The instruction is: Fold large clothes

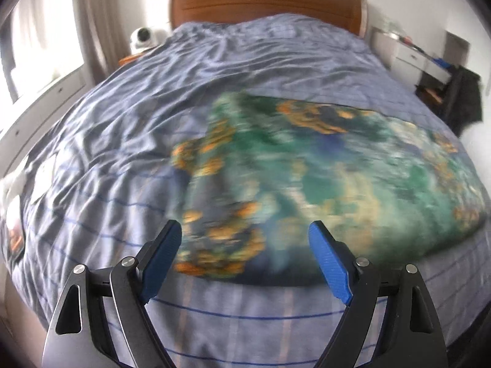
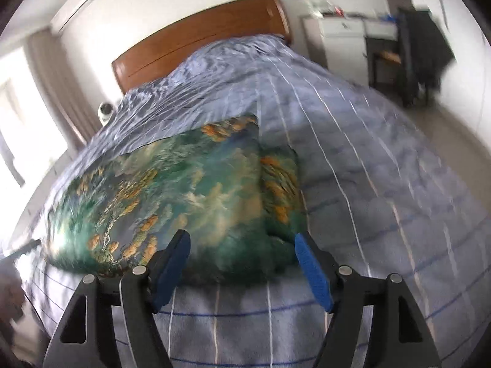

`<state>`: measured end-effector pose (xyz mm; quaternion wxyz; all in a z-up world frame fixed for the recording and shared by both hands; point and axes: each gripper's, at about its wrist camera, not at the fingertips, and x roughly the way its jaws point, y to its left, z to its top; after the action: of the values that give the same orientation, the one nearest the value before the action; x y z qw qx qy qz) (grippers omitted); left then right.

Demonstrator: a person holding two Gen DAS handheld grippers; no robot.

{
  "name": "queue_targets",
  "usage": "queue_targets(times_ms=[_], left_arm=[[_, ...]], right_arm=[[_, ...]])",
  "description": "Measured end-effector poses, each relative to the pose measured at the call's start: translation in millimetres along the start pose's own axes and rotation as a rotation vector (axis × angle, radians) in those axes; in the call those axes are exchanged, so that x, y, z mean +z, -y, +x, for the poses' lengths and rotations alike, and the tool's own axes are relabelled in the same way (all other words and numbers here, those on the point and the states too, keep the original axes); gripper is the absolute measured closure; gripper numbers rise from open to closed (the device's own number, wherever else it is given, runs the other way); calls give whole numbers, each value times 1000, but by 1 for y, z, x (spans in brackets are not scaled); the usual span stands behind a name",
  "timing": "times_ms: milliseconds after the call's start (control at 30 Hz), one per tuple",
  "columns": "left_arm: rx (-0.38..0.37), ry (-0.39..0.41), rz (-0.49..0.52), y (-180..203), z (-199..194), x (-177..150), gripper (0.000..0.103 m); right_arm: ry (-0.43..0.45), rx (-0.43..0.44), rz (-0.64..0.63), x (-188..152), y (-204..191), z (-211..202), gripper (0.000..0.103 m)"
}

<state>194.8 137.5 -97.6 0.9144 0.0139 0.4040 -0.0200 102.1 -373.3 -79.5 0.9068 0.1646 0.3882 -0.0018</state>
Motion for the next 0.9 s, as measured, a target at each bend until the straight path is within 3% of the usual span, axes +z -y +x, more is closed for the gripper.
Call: queue_targets(times_ms=[133, 333, 567, 667, 767, 900], left_arm=[[-60, -4, 88, 41, 0, 3, 17], [-136, -40, 95, 80, 11, 5, 17], [-178, -21, 173, 128, 15, 22, 17], [-161, -16, 250, 149, 26, 29, 17], [-119, -70, 333, 165, 50, 25, 16], [-97, -69, 374, 170, 67, 14, 7]], right_arm=[[-48, 75, 132, -9, 20, 14, 31], [-79, 171, 265, -24, 34, 31, 31], [-89, 273, 400, -33, 42, 43, 30], [-89, 293, 424, -31, 41, 48, 29], [-92, 299, 441, -28, 41, 54, 25], [-100, 308, 468, -21, 45, 62, 23]])
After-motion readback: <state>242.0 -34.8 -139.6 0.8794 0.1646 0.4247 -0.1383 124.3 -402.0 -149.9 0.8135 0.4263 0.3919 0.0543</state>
